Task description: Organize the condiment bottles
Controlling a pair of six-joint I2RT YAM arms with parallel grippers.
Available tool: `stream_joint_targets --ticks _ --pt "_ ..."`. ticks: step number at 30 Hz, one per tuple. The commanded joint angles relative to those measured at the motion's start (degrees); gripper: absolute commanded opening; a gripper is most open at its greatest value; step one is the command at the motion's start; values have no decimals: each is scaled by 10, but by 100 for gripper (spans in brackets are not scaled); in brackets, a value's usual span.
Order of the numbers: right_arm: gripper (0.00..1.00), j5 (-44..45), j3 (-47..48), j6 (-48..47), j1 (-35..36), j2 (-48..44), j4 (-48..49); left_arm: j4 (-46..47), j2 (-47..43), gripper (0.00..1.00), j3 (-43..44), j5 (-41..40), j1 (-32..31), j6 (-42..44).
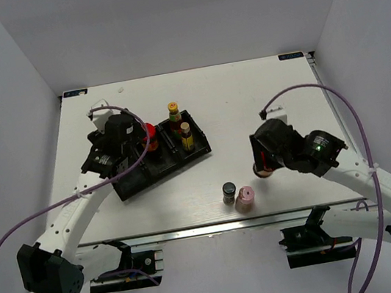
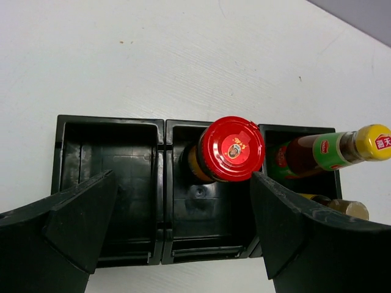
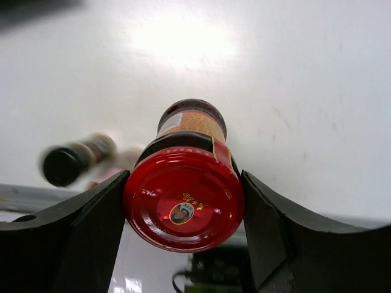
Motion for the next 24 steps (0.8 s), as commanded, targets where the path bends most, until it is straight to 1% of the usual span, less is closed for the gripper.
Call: stream_joint_targets --ticks 1,2,3,5,6,9,10,14,16,17,18,22,24 --pt "21 48 88 -99 2 16 144 -26 -40 98 -14 -24 2 -34" --pt "20 46 114 -116 3 36 157 -27 -45 98 -22 -30 2 -40" --pt "20 30 125 -131 3 47 190 -32 -49 98 -24 -37 2 -48" --pt "20 -4 159 -172 3 83 216 -54 -62 98 -26 -51 2 -67" --pt "19 -54 171 -186 2 97 241 -60 -67 98 -28 -63 2 -74" --pt "18 -137 219 -222 9 159 269 -78 -89 98 -36 -74 2 -88" --pt "18 -145 233 -228 12 175 280 -93 -95 98 -38 -79 2 -93" --pt "18 -181 311 -261 23 280 288 -110 -134 98 -62 -99 2 -133" --pt "18 -208 359 -267 26 330 287 -110 -145 98 -75 -99 2 -137" --pt "18 -223 374 -270 31 346 285 -111 -148 98 -77 -99 2 -144" --pt "18 -227 404 -276 33 361 283 -112 -152 98 -77 -95 2 -144" --pt "17 -240 474 -287 54 441 272 -123 -153 98 -77 -101 2 -157" --pt "17 -256 500 -289 59 465 267 -122 -153 98 -78 -102 2 -157"
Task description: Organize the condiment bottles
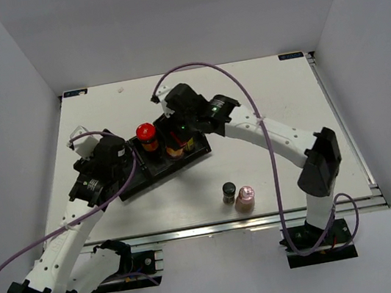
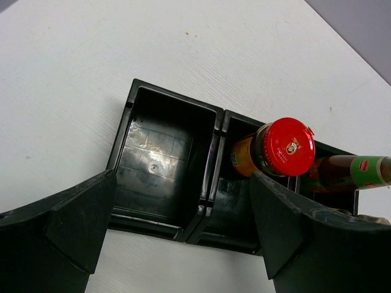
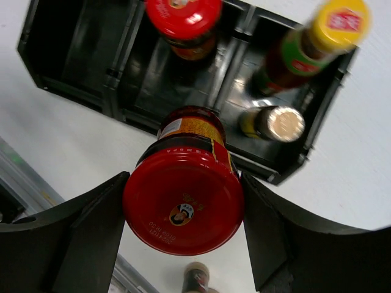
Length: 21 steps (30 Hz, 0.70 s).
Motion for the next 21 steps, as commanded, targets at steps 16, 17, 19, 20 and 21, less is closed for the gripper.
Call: stream_joint_targets --ticks 16,17,19,20,21 --pt "17 -35 190 -25 14 150 83 -14 -22 98 -8 -29 2 -23" --pt "17 -35 185 -29 14 153 87 -13 -23 98 -9 -29 2 -23" --pt "18 -29 187 -29 13 166 86 -12 -24 98 -9 -29 2 -22" --pt "18 -28 189 -29 13 170 85 -13 -23 98 -9 -28 2 -22" --pt "18 -27 189 -28 14 176 85 -14 -24 98 -9 -28 2 -22"
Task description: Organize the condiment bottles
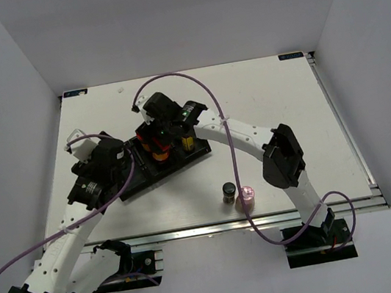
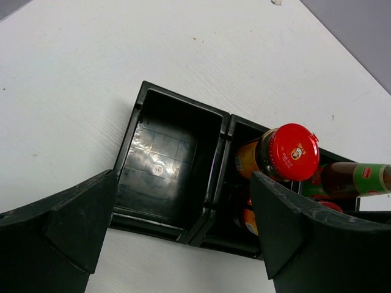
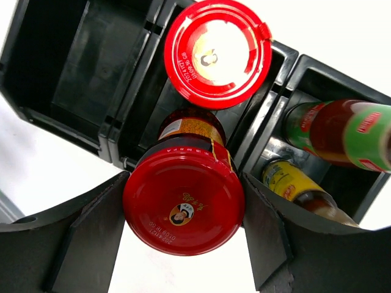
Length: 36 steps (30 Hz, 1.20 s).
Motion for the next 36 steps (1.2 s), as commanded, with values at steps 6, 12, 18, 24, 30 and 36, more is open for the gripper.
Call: stream_joint_targets --ticks 6,12,18,24,30,36 --pt "26 -4 36 -4 -1 8 65 -7 -10 98 -5 -19 2 -8" --pt "52 -2 32 -4 -2 21 58 -15 -8 98 -2 -29 2 -14" --pt "67 -1 31 -5 -2 26 60 -9 0 98 -1 -19 2 -10" --pt "89 -5 34 -1 -1 22 55 -5 7 98 0 -11 2 -8" --pt "89 -22 36 9 -1 4 55 -6 21 98 16 11 2 -3" --pt "89 -36 -46 39 -1 -83 83 -14 32 98 43 39 2 10"
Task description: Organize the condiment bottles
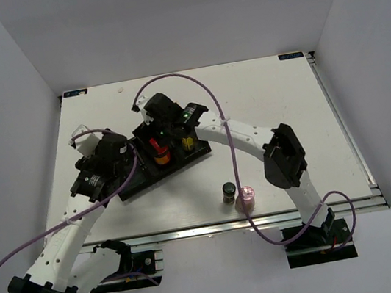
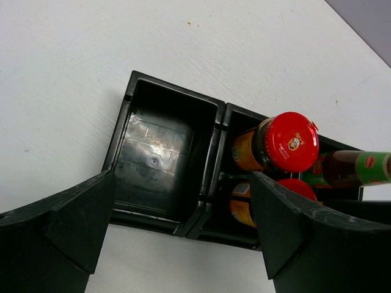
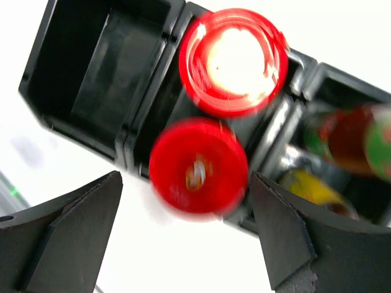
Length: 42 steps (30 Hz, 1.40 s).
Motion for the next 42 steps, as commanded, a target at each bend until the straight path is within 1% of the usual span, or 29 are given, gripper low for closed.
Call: stream_joint_targets --ticks 1,2,3,4,5,7,8,10,11,12,14,15,16,17,18,21,23,24,25,26,27,29,31,34,42 --pt "89 19 -52 30 -1 -112 46 2 -4 98 27 29 2 28" --pt "89 36 -107 38 -2 -156 56 20 -3 98 27 60 2 42" --pt "89 53 -139 49 -4 -180 81 28 -1 98 29 80 2 63" --pt "89 82 -210 79 -6 -206 93 37 3 98 30 100 1 74" --pt "89 92 -248 95 -11 -260 106 55 7 98 31 142 0 84" --pt "89 108 -320 127 -33 -313 134 73 25 98 31 177 -5 102" --pt "89 113 -382 156 -45 -362 139 79 33 98 33 209 -10 108" --pt "89 116 -438 176 -81 -409 140 81 53 98 45 226 -41 124" --pt "89 117 -485 196 -94 -453 134 82 72 98 50 226 -58 129" --pt "90 120 -509 199 -116 -475 132 85 81 98 58 219 -103 139" --pt "89 141 -550 212 -139 -538 122 96 98 98 62 213 -153 156" --pt "89 145 -584 217 -165 -555 122 104 112 98 63 237 -191 176" --pt "89 150 -597 222 -180 -572 119 118 117 98 59 266 -206 193" --pt "89 149 -605 226 -197 -601 110 155 122 98 54 297 -218 207" --pt "89 151 -620 230 -229 -613 103 165 130 98 51 334 -237 226" --pt "89 165 -642 231 -274 -654 55 185 142 98 49 364 -270 261" --pt "89 179 -655 229 -291 -682 33 195 148 98 46 390 -285 289" --pt "89 190 -664 228 -297 -690 29 198 160 98 46 415 -304 300" --pt "89 194 -667 227 -301 -703 24 191 169 98 51 421 -317 308" --pt "90 196 -667 224 -313 -709 15 186 178 98 53 420 -331 321" --pt "89 202 -666 222 -318 -712 11 178 188 98 54 411 -362 326" --pt "89 206 -663 218 -328 -723 9 149 222 98 59 371 -405 331" --pt "89 198 -662 216 -331 -728 10 128 260 98 60 328 -422 326" --pt "89 188 -666 213 -336 -728 11 118 302 98 67 313 -433 320" --pt "89 162 -682 205 -343 -731 24 141 353 98 96 319 -435 333"
